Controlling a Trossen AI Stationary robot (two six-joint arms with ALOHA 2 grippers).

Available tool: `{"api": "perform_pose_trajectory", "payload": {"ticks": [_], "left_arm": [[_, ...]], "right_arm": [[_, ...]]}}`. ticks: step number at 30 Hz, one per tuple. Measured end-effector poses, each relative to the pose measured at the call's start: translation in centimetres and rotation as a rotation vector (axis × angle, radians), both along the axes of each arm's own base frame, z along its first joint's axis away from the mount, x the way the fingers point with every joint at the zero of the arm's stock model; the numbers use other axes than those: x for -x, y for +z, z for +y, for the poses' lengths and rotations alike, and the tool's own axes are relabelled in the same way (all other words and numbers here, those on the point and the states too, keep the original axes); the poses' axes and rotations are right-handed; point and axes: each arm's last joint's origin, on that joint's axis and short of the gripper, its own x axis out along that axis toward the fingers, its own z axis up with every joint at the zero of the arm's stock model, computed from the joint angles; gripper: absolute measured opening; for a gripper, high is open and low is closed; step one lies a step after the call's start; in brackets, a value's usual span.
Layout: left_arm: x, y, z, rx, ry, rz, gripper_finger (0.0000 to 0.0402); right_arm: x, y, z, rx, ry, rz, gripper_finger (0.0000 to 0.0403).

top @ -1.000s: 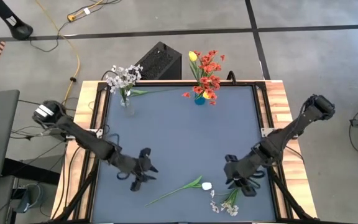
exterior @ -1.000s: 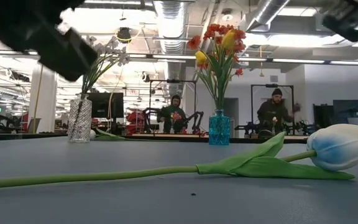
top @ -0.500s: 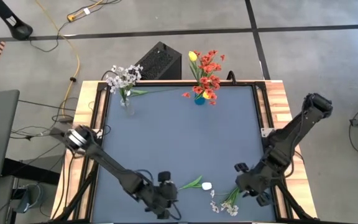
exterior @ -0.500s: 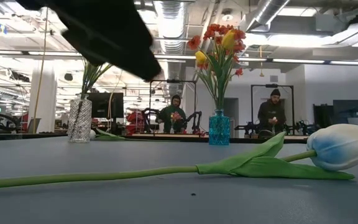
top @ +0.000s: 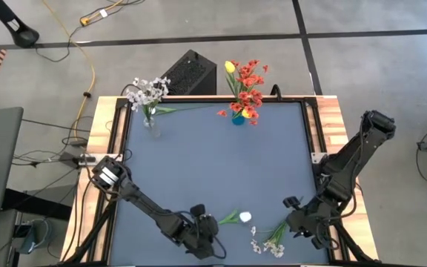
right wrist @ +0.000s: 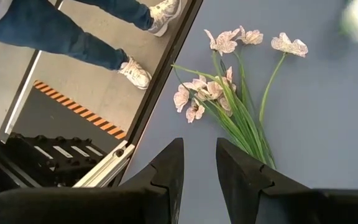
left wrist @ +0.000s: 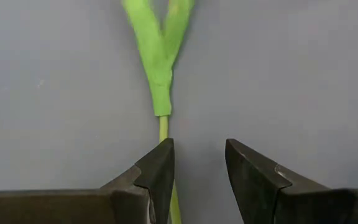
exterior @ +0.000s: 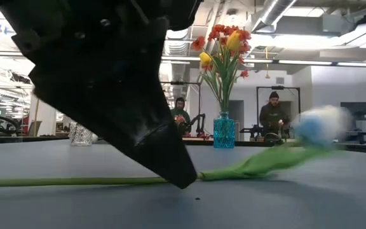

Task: Sort flowers into vase by color
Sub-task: Put the white flowers into the transparent vase

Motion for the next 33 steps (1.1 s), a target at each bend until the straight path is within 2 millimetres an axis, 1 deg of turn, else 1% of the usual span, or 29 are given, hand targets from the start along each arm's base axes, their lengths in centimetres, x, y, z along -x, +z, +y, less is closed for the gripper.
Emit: {"api": "perform_pose_trajectory", "payload": {"ticks": [3, 6, 9, 16, 21, 23, 26, 29, 33], "left_arm": [[-0.2, 0.0, -0.1, 0.028, 0.015, -0.018, 0.0135], [-0.3, 0.3, -0.3, -0.008, -0.087, -0.024, 0.0135], [-0.4, 1.5, -0.6, -0.048, -0.144, -0.024, 0.0135], [-0.5, 2.4, -0.5, -0.105, -0.119, -0.011, 0.0135], [0.0, 2.0, 0.0, -0.132, -0.054, 0.046, 0.0135], [0.1, 2.0, 0.1, -0.129, -0.040, 0.054, 0.0135], [0.1, 1.9, 0.1, -0.142, -0.054, 0.061, 0.0135], [0.1, 1.9, 0.1, -0.155, -0.070, 0.063, 0.0135], [0.1, 1.9, 0.0, -0.138, -0.082, 0.071, 0.0135]], "right_arm": [[0.0, 0.0, 0.0, 0.001, 0.001, -0.001, 0.0120], [0.0, 0.0, 0.0, 0.002, 0.002, -0.001, 0.0120], [0.0, 0.0, 0.0, 0.016, 0.025, -0.012, 0.0120], [0.0, 0.0, -0.1, 0.024, 0.047, -0.028, 0.0120], [0.1, -0.3, 0.2, 0.030, 0.054, -0.018, 0.0120], [0.3, -0.8, 0.7, 0.056, 0.090, -0.015, 0.0120], [0.3, -2.1, 1.6, 0.124, 0.171, -0.012, 0.0120], [0.1, -3.9, 2.1, 0.209, 0.220, 0.031, 0.0120], [-0.3, -6.4, 2.3, 0.326, 0.237, 0.123, 0.0120]]}}
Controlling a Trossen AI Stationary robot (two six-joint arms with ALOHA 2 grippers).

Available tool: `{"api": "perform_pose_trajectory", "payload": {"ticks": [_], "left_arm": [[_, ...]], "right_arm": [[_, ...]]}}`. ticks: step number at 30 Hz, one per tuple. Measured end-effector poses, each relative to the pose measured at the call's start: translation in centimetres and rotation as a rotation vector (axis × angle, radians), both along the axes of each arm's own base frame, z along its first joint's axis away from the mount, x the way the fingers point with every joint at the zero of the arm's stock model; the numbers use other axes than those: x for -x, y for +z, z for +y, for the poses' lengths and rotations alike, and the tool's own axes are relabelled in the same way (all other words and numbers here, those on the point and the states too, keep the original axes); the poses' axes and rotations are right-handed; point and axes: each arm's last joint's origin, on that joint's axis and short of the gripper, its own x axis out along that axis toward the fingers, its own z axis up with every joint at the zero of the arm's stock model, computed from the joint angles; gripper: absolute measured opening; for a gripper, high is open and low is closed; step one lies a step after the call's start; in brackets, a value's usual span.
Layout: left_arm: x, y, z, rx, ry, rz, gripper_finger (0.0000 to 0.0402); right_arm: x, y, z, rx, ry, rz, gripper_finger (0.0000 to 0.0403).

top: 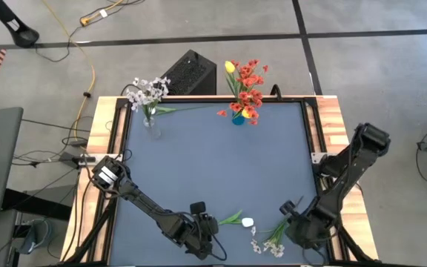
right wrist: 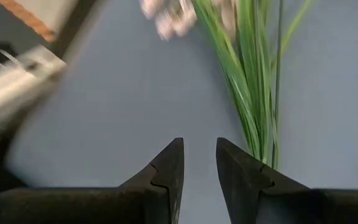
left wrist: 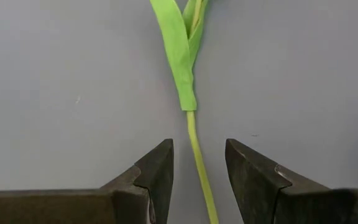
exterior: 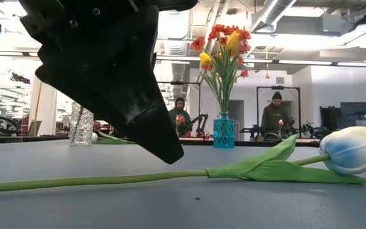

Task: Sort flowers into vase by color
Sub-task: Put the white flowers into the transparent vase

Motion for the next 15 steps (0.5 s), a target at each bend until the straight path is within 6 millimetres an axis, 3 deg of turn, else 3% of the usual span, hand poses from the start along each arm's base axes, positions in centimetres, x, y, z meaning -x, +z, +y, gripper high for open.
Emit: {"api": "perform_pose_trajectory", "payload": {"ticks": [5, 11, 15], "left_arm": [[0.2, 0.7, 0.1, 0.002, -0.004, 0.001, 0.0135], [1.7, 4.2, 0.5, -0.112, -0.064, -0.017, 0.0135], [2.9, 4.9, 0.8, -0.232, -0.056, 0.005, 0.0135]], "right_arm": [[-0.5, -1.5, 0.0, 0.056, -0.017, 0.051, 0.0120], [-0.7, -0.7, 0.4, 0.080, -0.011, 0.093, 0.0120], [-1.1, 0.2, 0.4, 0.114, -0.028, 0.067, 0.0120]]}}
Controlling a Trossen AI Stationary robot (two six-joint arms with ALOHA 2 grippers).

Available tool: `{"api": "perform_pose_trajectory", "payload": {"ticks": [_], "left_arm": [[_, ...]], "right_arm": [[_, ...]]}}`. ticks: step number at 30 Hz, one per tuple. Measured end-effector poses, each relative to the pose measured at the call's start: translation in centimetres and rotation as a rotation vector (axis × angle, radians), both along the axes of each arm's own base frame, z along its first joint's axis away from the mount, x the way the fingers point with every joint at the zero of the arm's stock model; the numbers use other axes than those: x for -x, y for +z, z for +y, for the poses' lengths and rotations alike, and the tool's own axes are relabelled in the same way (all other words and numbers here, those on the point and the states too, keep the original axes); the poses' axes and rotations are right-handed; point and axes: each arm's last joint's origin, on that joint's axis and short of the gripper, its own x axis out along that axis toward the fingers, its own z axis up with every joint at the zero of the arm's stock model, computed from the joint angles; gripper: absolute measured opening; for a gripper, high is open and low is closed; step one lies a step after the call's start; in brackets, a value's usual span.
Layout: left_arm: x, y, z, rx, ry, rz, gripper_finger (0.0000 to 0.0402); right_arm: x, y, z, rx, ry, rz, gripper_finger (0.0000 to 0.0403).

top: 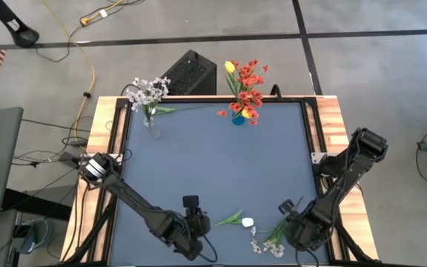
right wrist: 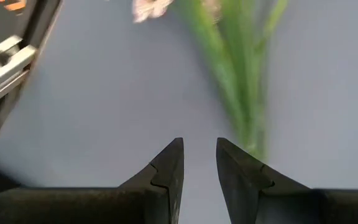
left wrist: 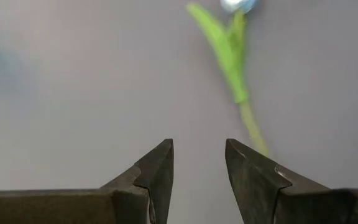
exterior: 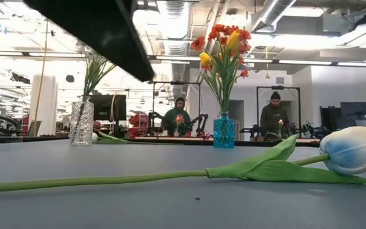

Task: Sort flowers into vase by color
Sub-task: Put the white flowers into the transparent vase

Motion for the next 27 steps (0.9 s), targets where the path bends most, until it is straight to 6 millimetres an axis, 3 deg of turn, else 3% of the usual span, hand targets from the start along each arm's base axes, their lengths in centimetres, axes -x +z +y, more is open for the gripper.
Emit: {"api": "perform_pose_trajectory", "payload": {"ticks": [7, 20, 24, 27], "left_arm": [[0.5, -0.2, 0.2, -0.034, 0.036, 0.015, 0.0138], [4.0, 0.6, 2.2, 0.051, -0.030, 0.065, 0.0166], [5.5, 2.1, 3.6, 0.000, -0.044, 0.020, 0.0167], [6.4, 4.1, 5.1, -0.008, -0.012, -0.087, 0.0167]], "right_arm": [[-1.4, -0.4, -0.9, 0.044, -0.018, -0.023, 0.0127], [-2.4, -3.9, -1.0, 0.128, -0.012, 0.114, 0.0218], [-2.7, -4.4, -0.7, 0.131, -0.014, 0.116, 0.0205], [-2.8, -4.4, -0.7, 0.116, -0.019, 0.112, 0.0156]]}}
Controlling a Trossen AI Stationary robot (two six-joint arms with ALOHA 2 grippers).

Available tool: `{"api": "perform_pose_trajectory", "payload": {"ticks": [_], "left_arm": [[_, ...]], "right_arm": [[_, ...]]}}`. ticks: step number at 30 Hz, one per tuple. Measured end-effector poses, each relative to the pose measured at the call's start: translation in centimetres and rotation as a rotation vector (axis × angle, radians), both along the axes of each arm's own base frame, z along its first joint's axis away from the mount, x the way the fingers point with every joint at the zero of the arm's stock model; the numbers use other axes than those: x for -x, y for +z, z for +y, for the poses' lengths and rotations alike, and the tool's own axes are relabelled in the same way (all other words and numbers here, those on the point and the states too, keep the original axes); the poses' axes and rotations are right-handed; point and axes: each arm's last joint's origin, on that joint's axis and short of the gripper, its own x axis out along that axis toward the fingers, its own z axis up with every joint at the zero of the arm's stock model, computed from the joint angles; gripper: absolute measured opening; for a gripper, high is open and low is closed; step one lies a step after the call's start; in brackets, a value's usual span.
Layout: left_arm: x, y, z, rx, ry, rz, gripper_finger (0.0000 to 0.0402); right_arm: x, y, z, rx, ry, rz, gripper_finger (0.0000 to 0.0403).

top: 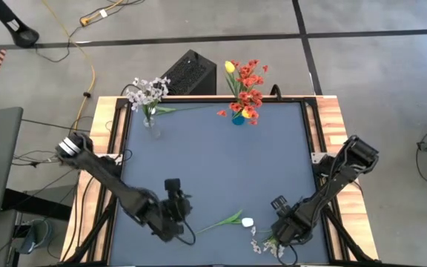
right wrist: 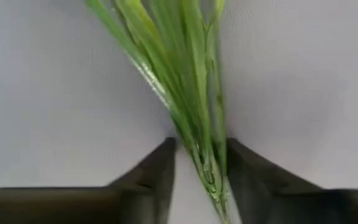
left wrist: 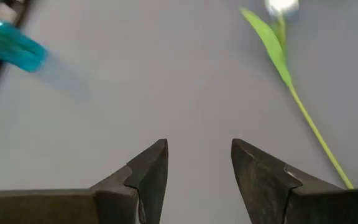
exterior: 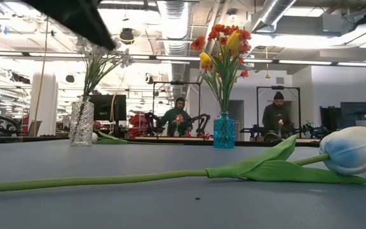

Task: Sort flowers into vase by color
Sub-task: Put the white flowers into the transparent vase

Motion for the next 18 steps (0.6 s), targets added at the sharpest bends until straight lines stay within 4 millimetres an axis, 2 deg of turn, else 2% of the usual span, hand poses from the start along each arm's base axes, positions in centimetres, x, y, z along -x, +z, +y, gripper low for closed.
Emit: {"api": "perform_pose_trajectory", "payload": {"ticks": [5, 9, 11, 14, 18], "left_arm": [[1.8, 2.0, 2.4, 0.063, 0.013, -0.142, 0.0167], [3.9, 2.7, 4.1, 0.117, 0.075, -0.254, 0.0167], [4.8, 2.9, 4.9, 0.160, 0.098, -0.321, 0.0167], [5.8, 2.7, 5.6, 0.247, 0.096, -0.422, 0.0167], [6.4, 1.7, 5.9, 0.365, 0.055, -0.571, 0.0167]], "right_arm": [[-0.2, 1.3, 0.3, -0.034, 0.000, -0.027, 0.0037], [0.3, 3.7, 0.1, -0.112, 0.011, 0.004, 0.0031], [0.4, 5.6, 0.0, -0.167, 0.015, -0.037, 0.0036], [0.2, 9.4, -0.4, -0.251, 0.005, -0.200, 0.0038], [-1.0, 13.9, -2.5, -0.354, -0.105, -0.525, 0.0033]]}}
